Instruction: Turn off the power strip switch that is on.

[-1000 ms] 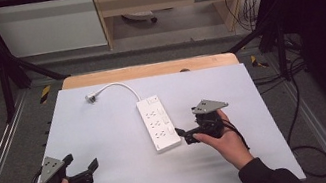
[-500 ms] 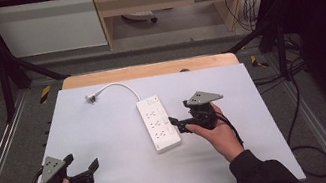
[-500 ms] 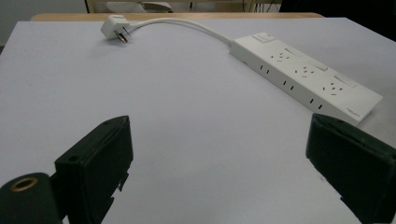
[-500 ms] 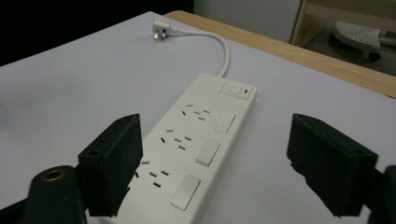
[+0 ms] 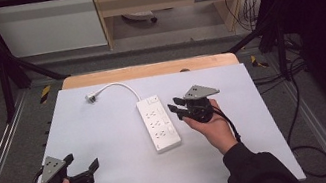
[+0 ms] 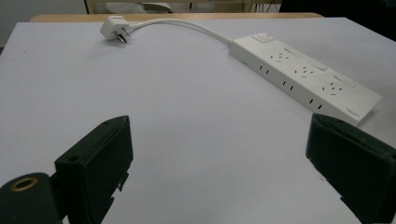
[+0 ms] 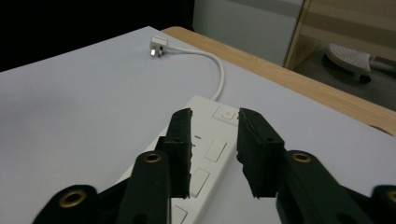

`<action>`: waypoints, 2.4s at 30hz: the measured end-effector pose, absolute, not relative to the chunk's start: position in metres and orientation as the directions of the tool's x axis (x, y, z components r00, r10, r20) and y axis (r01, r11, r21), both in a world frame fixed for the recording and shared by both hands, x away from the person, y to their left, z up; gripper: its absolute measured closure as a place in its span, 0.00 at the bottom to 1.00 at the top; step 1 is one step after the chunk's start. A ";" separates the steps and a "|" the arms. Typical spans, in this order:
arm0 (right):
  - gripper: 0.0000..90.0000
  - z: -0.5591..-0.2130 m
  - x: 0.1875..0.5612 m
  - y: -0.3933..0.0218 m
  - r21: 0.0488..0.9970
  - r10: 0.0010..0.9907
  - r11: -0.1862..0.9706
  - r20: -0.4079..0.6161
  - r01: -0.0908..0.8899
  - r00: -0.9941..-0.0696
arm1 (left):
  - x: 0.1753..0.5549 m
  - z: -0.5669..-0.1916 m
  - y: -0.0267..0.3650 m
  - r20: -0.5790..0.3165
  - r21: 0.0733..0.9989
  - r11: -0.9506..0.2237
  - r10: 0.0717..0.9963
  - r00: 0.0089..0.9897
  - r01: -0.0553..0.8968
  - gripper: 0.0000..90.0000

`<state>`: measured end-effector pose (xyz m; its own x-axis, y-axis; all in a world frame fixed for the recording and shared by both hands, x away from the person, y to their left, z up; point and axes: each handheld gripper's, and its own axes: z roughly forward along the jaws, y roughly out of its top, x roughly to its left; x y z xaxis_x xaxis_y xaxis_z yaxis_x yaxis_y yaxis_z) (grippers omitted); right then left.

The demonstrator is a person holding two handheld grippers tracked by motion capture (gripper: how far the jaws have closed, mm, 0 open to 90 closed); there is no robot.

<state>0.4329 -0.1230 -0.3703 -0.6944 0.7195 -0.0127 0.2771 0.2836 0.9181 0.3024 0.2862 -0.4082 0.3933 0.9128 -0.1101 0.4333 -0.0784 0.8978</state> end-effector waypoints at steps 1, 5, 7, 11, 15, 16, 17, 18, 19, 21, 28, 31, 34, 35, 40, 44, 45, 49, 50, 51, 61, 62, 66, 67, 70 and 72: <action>0.78 -0.369 0.433 -0.122 0.919 0.717 0.283 -0.014 0.273 -0.697 | 0.302 -0.408 0.286 -0.110 0.898 -0.079 0.913 0.394 0.433 0.08; 0.84 -0.367 0.436 -0.121 0.923 0.710 0.283 -0.019 0.261 -0.704 | 0.303 -0.408 0.286 -0.107 0.897 -0.083 0.913 0.394 0.434 0.08; 0.86 -0.367 0.437 -0.120 0.926 0.707 0.278 -0.018 0.254 -0.707 | 0.303 -0.408 0.285 -0.106 0.897 -0.083 0.913 0.394 0.434 0.08; 0.88 -0.367 0.439 -0.121 0.929 0.705 0.270 -0.011 0.254 -0.709 | 0.302 -0.408 0.285 -0.103 0.898 -0.085 0.913 0.394 0.432 0.08; 0.89 -0.364 0.440 -0.121 0.930 0.703 0.266 -0.008 0.253 -0.711 | 0.303 -0.408 0.285 -0.104 0.898 -0.084 0.913 0.394 0.433 0.08; 0.89 -0.363 0.440 -0.121 0.931 0.702 0.263 -0.006 0.252 -0.712 | 0.303 -0.408 0.285 -0.105 0.898 -0.085 0.912 0.396 0.432 0.08; 0.88 -0.362 0.441 -0.121 0.931 0.701 0.264 -0.006 0.251 -0.713 | 0.303 -0.408 0.285 -0.104 0.898 -0.084 0.913 0.395 0.431 0.08; 0.88 -0.362 0.441 -0.121 0.931 0.701 0.264 -0.006 0.251 -0.713 | 0.302 -0.408 0.285 -0.102 0.898 -0.086 0.913 0.395 0.431 0.08; 0.88 -0.361 0.441 -0.120 0.932 0.702 0.261 -0.004 0.252 -0.712 | 0.302 -0.408 0.285 -0.102 0.898 -0.086 0.913 0.395 0.431 0.08; 0.88 -0.360 0.442 -0.120 0.933 0.700 0.257 0.000 0.252 -0.714 | 0.302 -0.408 0.285 -0.103 0.899 -0.085 0.913 0.395 0.430 0.08; 0.90 -0.359 0.445 -0.118 0.931 0.697 0.258 0.006 0.259 -0.717 | 0.302 -0.408 0.285 -0.102 0.898 -0.088 0.912 0.398 0.431 0.08; 0.92 -0.359 0.447 -0.117 0.932 0.695 0.256 0.008 0.257 -0.719 | 0.302 -0.408 0.285 -0.100 0.899 -0.089 0.912 0.398 0.430 0.08; 0.93 -0.361 0.450 -0.116 0.934 0.696 0.247 0.015 0.259 -0.718 | 0.302 -0.408 0.285 -0.101 0.898 -0.089 0.912 0.398 0.431 0.08; 0.93 -0.361 0.451 -0.115 0.933 0.697 0.248 0.016 0.262 -0.717 | 0.302 -0.408 0.285 -0.099 0.898 -0.093 0.911 0.401 0.431 0.08; 0.95 -0.365 0.458 -0.114 0.931 0.702 0.242 0.025 0.272 -0.712 | 0.302 -0.408 0.285 -0.096 0.898 -0.094 0.911 0.401 0.429 0.08; 0.96 -0.368 0.461 -0.112 0.931 0.704 0.232 0.040 0.283 -0.709 | 0.302 -0.408 0.285 -0.093 0.897 -0.098 0.911 0.402 0.431 0.08; 0.96 -0.369 0.462 -0.112 0.929 0.707 0.231 0.043 0.288 -0.706 | 0.302 -0.408 0.285 -0.093 0.897 -0.098 0.911 0.402 0.430 0.08; 0.97 -0.373 0.466 -0.110 0.928 0.710 0.217 0.064 0.304 -0.702 | 0.303 -0.408 0.284 -0.088 0.898 -0.101 0.912 0.401 0.429 0.08; 0.98 -0.374 0.467 -0.109 0.927 0.710 0.216 0.066 0.307 -0.701 | 0.303 -0.408 0.284 -0.089 0.898 -0.101 0.912 0.401 0.428 0.08; 0.98 -0.375 0.468 -0.109 0.926 0.712 0.213 0.071 0.311 -0.699 | 0.303 -0.408 0.284 -0.087 0.898 -0.103 0.912 0.402 0.427 0.08; 1.00 -0.382 0.473 -0.103 0.916 0.714 0.204 0.102 0.346 -0.692 | 0.303 -0.408 0.283 -0.087 0.899 -0.104 0.910 0.405 0.426 0.08; 1.00 -0.383 0.474 -0.103 0.915 0.714 0.205 0.103 0.348 -0.692 | 0.303 -0.408 0.284 -0.085 0.899 -0.105 0.911 0.405 0.426 0.08; 1.00 -0.385 0.477 -0.101 0.912 0.718 0.200 0.112 0.358 -0.687 | 0.303 -0.408 0.284 -0.085 0.899 -0.105 0.910 0.405 0.426 0.08; 1.00 -0.386 0.478 -0.100 0.911 0.719 0.199 0.115 0.361 -0.685 | 0.303 -0.408 0.284 -0.086 0.899 -0.105 0.910 0.406 0.426 0.08; 1.00 -0.388 0.480 -0.099 0.911 0.718 0.199 0.114 0.361 -0.686 | 0.303 -0.408 0.283 -0.089 0.897 -0.104 0.910 0.406 0.429 0.08; 1.00 -0.390 0.480 -0.098 0.908 0.719 0.202 0.116 0.366 -0.685 | 0.303 -0.408 0.283 -0.089 0.898 -0.104 0.909 0.406 0.428 0.08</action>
<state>0.4803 -0.0980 -0.3896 -0.6851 0.7191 0.1161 0.3661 0.2021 0.9084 0.3028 0.2832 -0.4083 0.4063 0.9095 -0.0885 0.4283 -0.1040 0.8976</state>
